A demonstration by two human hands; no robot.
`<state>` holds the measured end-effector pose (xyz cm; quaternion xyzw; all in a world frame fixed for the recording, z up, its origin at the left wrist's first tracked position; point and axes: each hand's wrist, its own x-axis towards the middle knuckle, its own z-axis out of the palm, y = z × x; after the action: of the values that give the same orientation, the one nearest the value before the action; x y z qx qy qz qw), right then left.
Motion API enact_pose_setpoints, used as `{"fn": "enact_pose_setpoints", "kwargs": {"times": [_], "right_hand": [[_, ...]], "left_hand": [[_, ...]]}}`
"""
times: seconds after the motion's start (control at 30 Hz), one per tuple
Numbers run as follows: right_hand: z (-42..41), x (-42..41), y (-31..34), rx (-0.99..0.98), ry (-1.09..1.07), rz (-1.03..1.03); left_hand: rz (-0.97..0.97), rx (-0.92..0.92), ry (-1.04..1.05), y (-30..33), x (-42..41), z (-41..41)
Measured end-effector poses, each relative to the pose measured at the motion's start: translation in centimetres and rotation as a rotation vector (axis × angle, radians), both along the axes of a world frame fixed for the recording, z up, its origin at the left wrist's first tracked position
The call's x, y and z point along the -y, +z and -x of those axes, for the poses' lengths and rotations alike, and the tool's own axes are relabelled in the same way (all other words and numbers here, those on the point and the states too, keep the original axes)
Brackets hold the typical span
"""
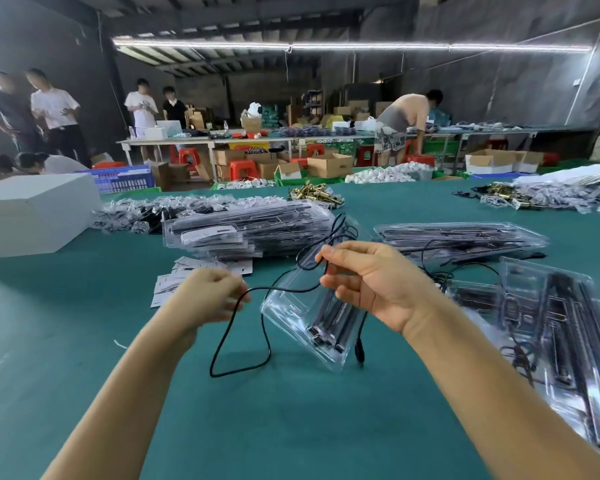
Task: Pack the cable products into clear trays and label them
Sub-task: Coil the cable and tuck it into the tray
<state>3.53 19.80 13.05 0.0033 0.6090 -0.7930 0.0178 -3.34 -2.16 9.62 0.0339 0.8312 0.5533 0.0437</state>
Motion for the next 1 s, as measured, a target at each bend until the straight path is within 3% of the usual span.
{"fn": "enact_pose_setpoints", "kwargs": {"times": [0.1, 0.23, 0.3, 0.53, 0.73, 0.9, 0.93, 1.0], "right_hand": [[0.4, 1.4, -1.6, 0.0, -0.037, -0.059], [0.6, 3.0, -3.2, -0.067, -0.031, -0.198], [0.6, 3.5, -3.7, -0.106, -0.028, -0.31], [-0.1, 3.5, -2.9, -0.225, 0.072, -0.806], [-0.7, 2.4, -1.8, -0.406, -0.08, -1.007], [-0.6, 1.9, -1.1, -0.72, -0.584, -1.332], [-0.5, 1.6, -0.9, -0.762, -0.608, -1.393], [-0.4, 1.0, -0.8, -0.713, -0.43, -1.392]], "left_hand": [[-0.085, -0.196, -0.073, 2.0, -0.8, -1.3], [0.024, -0.293, -0.267, 2.8, -3.1, -3.3], [0.061, -0.278, -0.307, 2.4, -3.8, -3.6], [-0.09, -0.131, -0.211, 1.1, -3.9, -3.3], [-0.215, -0.053, -0.195, 1.1, -4.4, -3.4], [-0.33, 0.002, -0.208, 1.4, -4.5, -3.7], [-0.342, 0.003, -0.217, 1.5, -4.4, -3.8], [-0.343, -0.015, -0.25, 1.8, -4.4, -3.9]]}}
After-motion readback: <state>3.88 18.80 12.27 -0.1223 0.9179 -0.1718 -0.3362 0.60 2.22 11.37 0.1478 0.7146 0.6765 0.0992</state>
